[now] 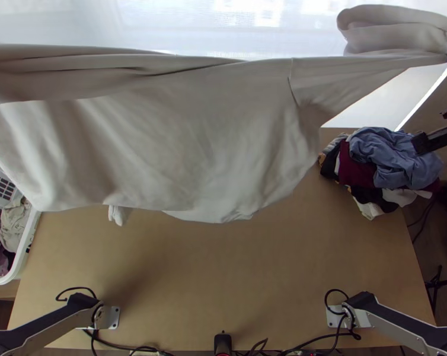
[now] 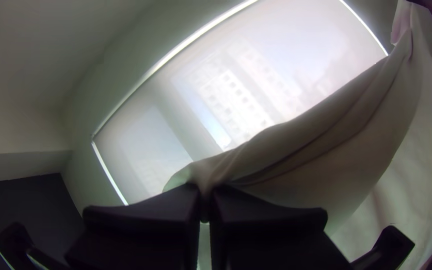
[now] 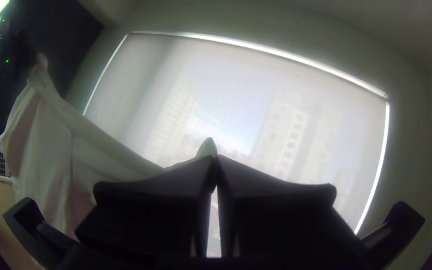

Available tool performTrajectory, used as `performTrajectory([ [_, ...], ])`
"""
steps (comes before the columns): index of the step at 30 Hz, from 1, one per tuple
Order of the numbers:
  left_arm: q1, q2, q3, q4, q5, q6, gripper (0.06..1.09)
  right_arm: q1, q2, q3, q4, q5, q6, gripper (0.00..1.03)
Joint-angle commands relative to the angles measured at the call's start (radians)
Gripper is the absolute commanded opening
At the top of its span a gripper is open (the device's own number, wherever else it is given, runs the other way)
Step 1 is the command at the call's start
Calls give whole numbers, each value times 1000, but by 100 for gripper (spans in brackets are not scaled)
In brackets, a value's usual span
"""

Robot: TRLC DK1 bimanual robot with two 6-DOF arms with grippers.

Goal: Fold the t-shirt

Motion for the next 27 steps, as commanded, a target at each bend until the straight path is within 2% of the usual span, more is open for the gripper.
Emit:
performTrajectory([
  [1, -20, -51, 7, 1, 42, 44, 9, 26, -46, 19, 26, 0, -15, 3],
  [7, -25, -57, -6, -125, 102, -100, 9, 29, -88, 20, -41, 0, 51, 3],
  [11, -37, -50, -105, -182, 100, -217, 9, 29, -98, -10, -147, 0, 125, 3],
  [15, -112, -31, -230, -228, 97, -353, 9, 37, -107, -110, -175, 0, 195, 3],
  [17, -171, -25, -321, -234, 96, -402, 9, 77, -105, -175, -178, 1, 202, 3],
  [21, -249, -4, -508, -199, 96, -473, 9, 101, -84, -336, -95, 1, 220, 3],
  [27, -195, 61, -769, 44, 113, -474, 9, 39, 48, -532, 154, 3, 212, 3],
])
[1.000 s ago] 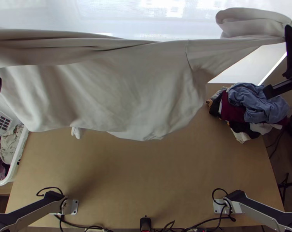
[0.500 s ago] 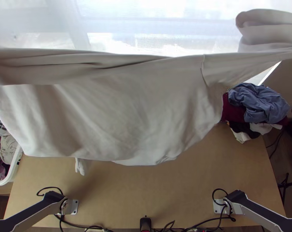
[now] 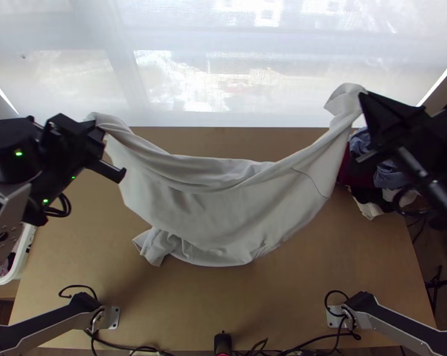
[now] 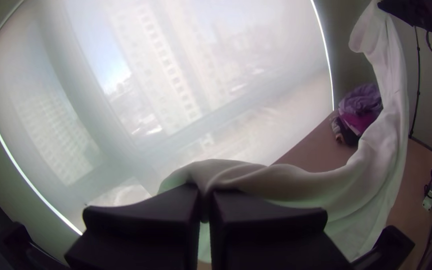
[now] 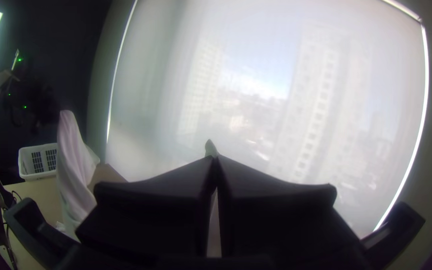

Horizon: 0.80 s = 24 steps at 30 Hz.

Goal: Fold the t-shirt

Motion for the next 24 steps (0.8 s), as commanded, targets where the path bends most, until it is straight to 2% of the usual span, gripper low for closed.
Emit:
performTrajectory([
  [1, 52, 84, -299, 220, 42, -41, 9, -54, 137, -218, 230, 0, 8, 3],
  [5, 176, 202, -385, 378, 138, -47, 9, -111, 304, -240, 372, 0, -8, 3],
  [13, 334, 492, -383, 631, 174, -29, 9, -184, 623, -143, 512, 2, -46, 3],
  [18, 386, 636, -310, 672, 174, -47, 9, -204, 756, -76, 526, 17, -61, 3],
  [24, 405, 696, -291, 698, 174, -47, 9, -167, 781, -108, 503, 20, -61, 6],
])
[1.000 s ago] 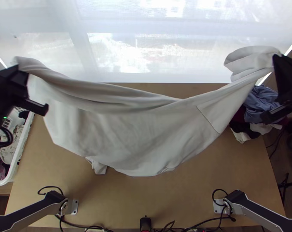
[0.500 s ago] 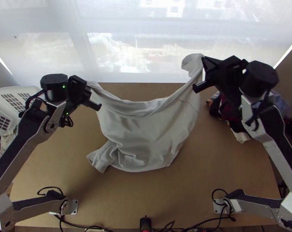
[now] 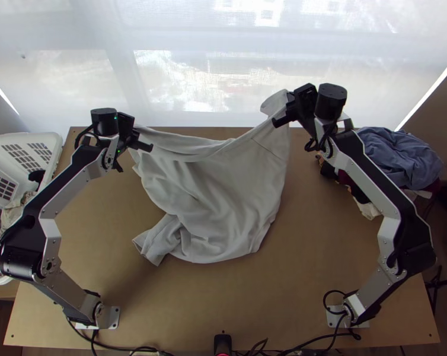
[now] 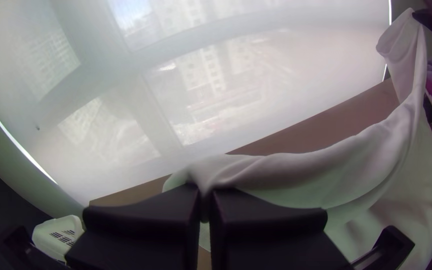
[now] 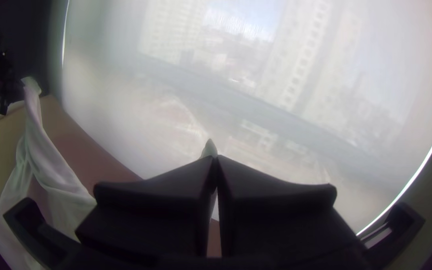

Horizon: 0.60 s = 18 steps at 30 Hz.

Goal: Fold the t-shirt

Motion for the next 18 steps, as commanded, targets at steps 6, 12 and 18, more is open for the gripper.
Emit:
performTrajectory([
  [6, 56, 164, 65, 36, 4, -34, 9, 53, 74, -57, -101, 11, 15, 71],
  [12, 25, 129, 79, -37, 4, -62, 9, 199, -49, -108, -242, 8, 54, 98],
  [18, 19, 83, 76, -94, 4, -115, 9, 459, -123, -188, -382, -47, 27, 98],
])
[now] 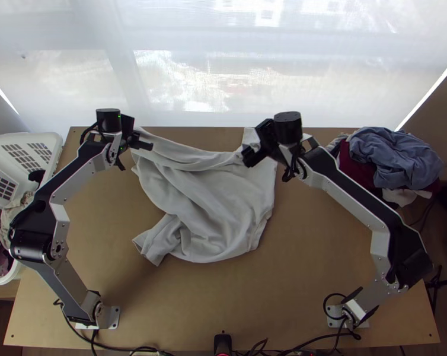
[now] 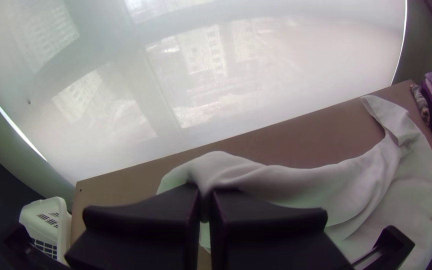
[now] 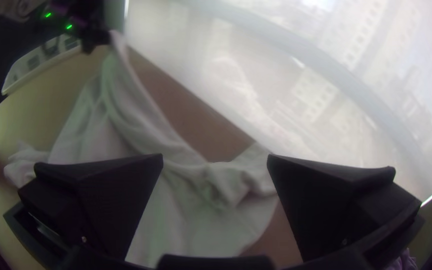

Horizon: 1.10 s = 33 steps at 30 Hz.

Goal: Fold the t-shirt

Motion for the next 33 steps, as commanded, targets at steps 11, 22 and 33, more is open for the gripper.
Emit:
performTrajectory([
  [11, 18, -115, -77, -71, 1, -58, 9, 492, 78, -18, -110, -97, -83, 98],
  [22, 24, -74, -81, -43, 1, -76, 9, 647, 288, 143, -110, -163, -92, 98],
  [33, 39, -54, -80, -25, 19, -70, 9, 722, 411, 223, -110, -192, -89, 96],
])
